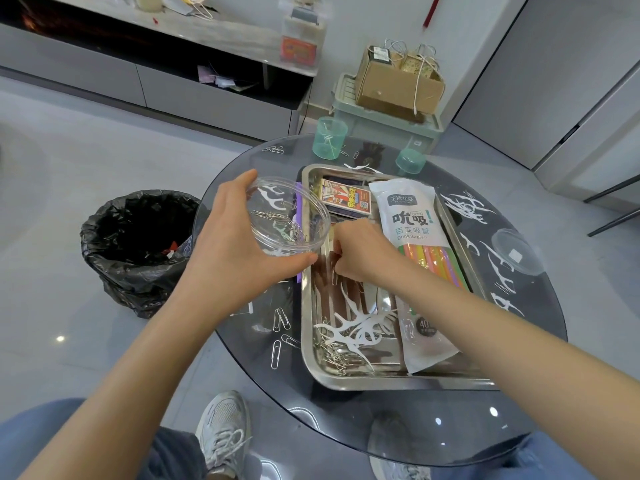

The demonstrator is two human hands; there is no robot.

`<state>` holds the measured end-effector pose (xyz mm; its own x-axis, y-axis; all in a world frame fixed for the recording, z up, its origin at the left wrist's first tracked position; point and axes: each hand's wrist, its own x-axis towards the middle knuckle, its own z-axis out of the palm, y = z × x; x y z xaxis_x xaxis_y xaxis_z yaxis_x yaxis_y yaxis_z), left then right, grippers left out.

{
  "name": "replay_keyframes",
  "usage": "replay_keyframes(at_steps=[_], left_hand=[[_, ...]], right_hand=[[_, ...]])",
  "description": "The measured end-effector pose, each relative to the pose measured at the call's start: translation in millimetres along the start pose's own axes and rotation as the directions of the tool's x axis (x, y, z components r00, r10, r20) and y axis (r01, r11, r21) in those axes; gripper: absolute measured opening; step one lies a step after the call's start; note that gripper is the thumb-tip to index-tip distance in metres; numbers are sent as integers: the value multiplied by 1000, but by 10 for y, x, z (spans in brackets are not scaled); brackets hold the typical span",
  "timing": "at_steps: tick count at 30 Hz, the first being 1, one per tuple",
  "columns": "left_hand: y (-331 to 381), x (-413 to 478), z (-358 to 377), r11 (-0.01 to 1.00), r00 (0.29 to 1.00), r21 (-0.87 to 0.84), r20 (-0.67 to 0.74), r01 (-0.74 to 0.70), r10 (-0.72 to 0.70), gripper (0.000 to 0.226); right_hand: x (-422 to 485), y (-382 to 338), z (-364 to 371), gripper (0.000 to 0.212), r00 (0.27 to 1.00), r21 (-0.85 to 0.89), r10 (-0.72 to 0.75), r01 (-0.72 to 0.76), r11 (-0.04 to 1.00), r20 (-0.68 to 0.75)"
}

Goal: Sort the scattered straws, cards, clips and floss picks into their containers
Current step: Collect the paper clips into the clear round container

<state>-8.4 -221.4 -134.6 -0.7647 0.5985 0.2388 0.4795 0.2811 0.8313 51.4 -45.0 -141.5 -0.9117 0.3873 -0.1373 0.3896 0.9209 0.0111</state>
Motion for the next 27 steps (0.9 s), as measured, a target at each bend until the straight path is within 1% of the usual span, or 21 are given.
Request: replay_keyframes(at_steps=[2,3,5,7,8,10,12,13,14,17,19,21,22,23,24,26,27], left_hand=[[10,-1,-7,1000,1000,-4,4,0,0,120],[11,-1,-14,1000,1000,-4,7,0,0,119],[2,1,-24,1000,1000,11,15,-1,1,118],[-6,0,-19,1000,1000,25,29,-5,4,116],[-7,5,-17,1000,999,27,35,-8,7,116],[2,10,-5,999,999,30,47,-14,12,116],[15,21,10,1000,999,27,49,-12,10,117],[28,26,22,1000,999,23,48,-9,8,117],[40,27,27,1000,999,20,48,-7,6,117],[64,25,34,1000,999,13,46,-8,7,116],[55,20,28,1000,999,26,47,-12,11,116],[40,16,14,999,999,37,39,-7,5,116],[36,16,12,999,999,40,34,-3,1,116],[33,16,3,999,1000,44,29,0,-1,117],[32,20,3,999,1000,46,28,2,-4,117],[35,26,5,999,999,50,37,10,-12,119],[38,29,10,999,999,51,44,12,-15,119]], right_hand=[[6,64,-25,2,999,165,35,-40,985,31],[-14,98,-34,2,998,263,51,-60,963,44],[-75,165,-84,12,991,450,101,-130,883,88],[-136,214,-233,15,985,625,154,-169,762,79],[-148,221,-347,17,983,705,177,-159,691,48],[-156,193,-588,20,980,852,195,-79,517,-28],[-153,85,-745,21,986,939,154,11,344,-68],[-158,16,-773,20,990,952,120,36,305,-76],[-163,-58,-766,18,993,951,86,50,306,-80],[-187,-191,-663,13,993,929,22,101,355,-116],[-206,-163,-630,11,983,915,34,157,372,-182],[-217,-48,-628,11,965,905,85,198,377,-246],[-222,30,-620,12,959,893,108,197,405,-261],[-229,101,-608,13,961,865,117,170,473,-252],[-240,171,-588,14,974,806,101,107,582,-202],[-274,284,-493,12,999,586,39,-45,809,23],[-302,323,-416,12,992,471,30,-86,878,126]])
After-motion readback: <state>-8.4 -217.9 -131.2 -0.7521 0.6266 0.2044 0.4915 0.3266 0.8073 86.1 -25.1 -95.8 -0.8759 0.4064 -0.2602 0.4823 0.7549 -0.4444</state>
